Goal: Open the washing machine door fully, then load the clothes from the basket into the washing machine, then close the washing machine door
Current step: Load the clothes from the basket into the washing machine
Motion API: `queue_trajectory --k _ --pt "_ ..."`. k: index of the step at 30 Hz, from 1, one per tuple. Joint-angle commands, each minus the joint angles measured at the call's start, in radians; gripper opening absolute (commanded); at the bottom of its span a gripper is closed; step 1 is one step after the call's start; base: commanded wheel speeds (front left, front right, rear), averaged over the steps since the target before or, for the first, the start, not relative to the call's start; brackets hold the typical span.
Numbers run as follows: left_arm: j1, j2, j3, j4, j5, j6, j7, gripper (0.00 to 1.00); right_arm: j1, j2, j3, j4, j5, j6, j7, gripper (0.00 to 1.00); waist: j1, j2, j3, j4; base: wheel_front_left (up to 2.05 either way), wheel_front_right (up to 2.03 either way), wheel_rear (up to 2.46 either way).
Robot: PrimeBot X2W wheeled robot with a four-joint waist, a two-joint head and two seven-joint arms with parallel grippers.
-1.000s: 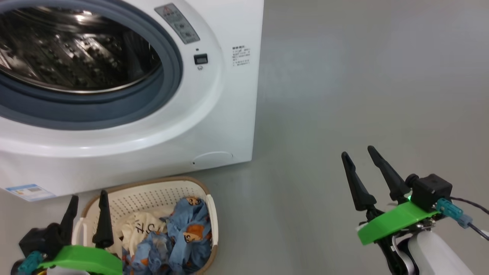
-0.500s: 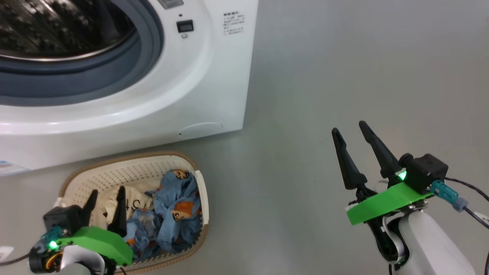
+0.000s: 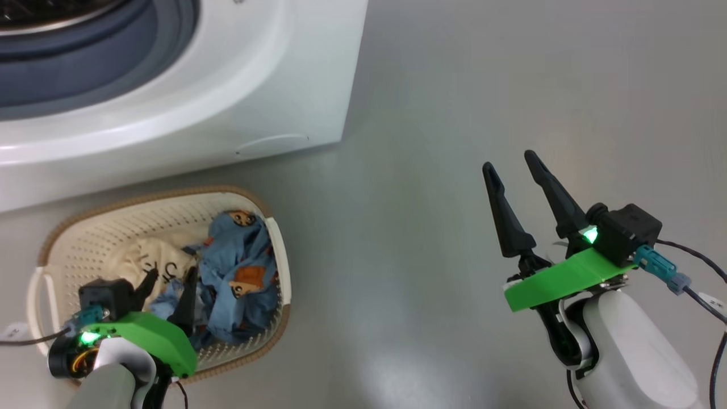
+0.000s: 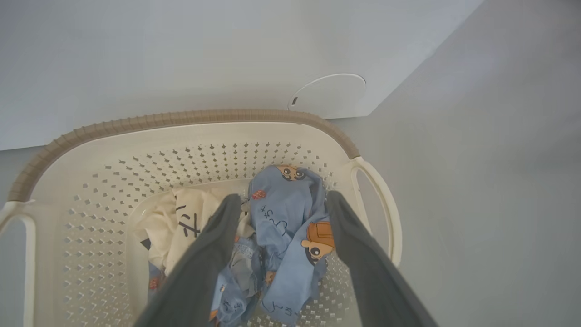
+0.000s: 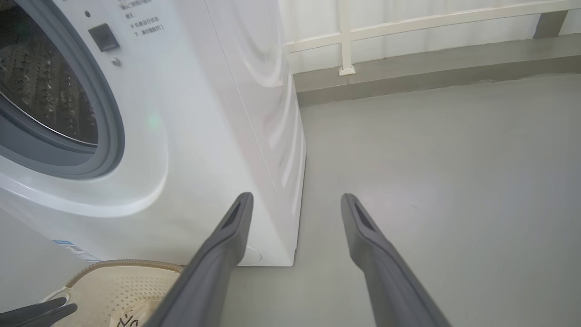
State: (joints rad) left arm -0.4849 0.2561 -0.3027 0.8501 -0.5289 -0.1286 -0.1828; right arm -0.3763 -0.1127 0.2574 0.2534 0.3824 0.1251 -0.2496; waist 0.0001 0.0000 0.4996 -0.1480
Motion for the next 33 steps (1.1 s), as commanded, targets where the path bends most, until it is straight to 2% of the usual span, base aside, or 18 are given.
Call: queue_trajectory --k 1,6,17,26,33 --pt "-0.023 0.037 0.002 0.011 -0.017 -0.002 -0.010 1.00 -0.009 0.009 0.022 -0.020 -0.002 0.006 -0.012 1.00 -0.0001 0.0000 0.056 -0.020 0.00 0.00 0.00" --pt "-0.070 0.057 -0.084 0.062 -0.058 -0.002 0.010 1.00 -0.028 0.023 0.028 -0.023 -0.004 0.006 -0.012 1.00 -0.0001 0.0000 0.114 -0.036 0.00 0.00 0.00" --pt "-0.162 0.140 -0.240 0.136 -0.162 -0.002 0.055 1.00 -0.079 0.053 0.044 -0.046 -0.004 0.006 -0.012 1.00 -0.0001 0.0000 0.241 -0.105 0.00 0.00 0.00" --pt "-0.218 0.184 -0.311 0.159 -0.254 -0.002 0.065 1.00 -0.096 0.061 0.052 -0.063 0.002 0.006 -0.012 1.00 -0.0001 0.0000 0.299 -0.156 0.00 0.00 0.00" --pt "-0.292 0.231 -0.370 0.207 -0.308 -0.002 0.120 1.00 -0.103 0.062 0.076 -0.088 0.045 0.006 -0.012 1.00 -0.0001 0.0000 0.358 -0.200 0.00 0.00 0.00"
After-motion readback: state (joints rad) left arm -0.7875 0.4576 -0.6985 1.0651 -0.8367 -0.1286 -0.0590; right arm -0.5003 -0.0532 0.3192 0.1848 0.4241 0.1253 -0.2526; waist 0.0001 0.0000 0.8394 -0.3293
